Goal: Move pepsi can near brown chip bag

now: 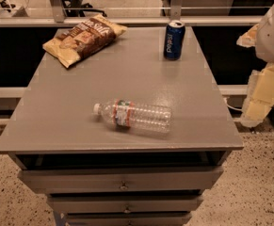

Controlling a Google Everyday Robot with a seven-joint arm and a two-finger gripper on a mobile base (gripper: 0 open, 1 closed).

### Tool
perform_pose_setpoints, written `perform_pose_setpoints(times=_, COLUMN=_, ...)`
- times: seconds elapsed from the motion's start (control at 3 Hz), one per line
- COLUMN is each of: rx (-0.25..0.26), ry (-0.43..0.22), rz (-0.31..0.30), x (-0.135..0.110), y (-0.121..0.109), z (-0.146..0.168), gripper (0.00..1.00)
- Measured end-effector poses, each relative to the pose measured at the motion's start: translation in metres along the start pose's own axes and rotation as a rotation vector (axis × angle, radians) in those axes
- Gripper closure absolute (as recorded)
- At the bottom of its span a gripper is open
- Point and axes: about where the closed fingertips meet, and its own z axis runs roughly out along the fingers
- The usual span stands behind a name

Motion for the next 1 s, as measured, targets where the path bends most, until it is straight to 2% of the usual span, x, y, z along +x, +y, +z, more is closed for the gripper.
perform_pose_setpoints(times=0.33, rx=0.000, ry=0.000, rz=0.000, x=0.000, y=0.000, z=0.000, gripper=0.00)
perform_pose_setpoints(times=0.67, rx=0.026, ry=-0.037, rz=-0.002, x=0.000, y=-0.012, z=0.011, gripper=0.00)
perform_pose_setpoints(times=1.0, rx=0.078, ry=-0.107, rz=-0.005, x=-0.002, y=-0.057, z=0.027, gripper=0.00)
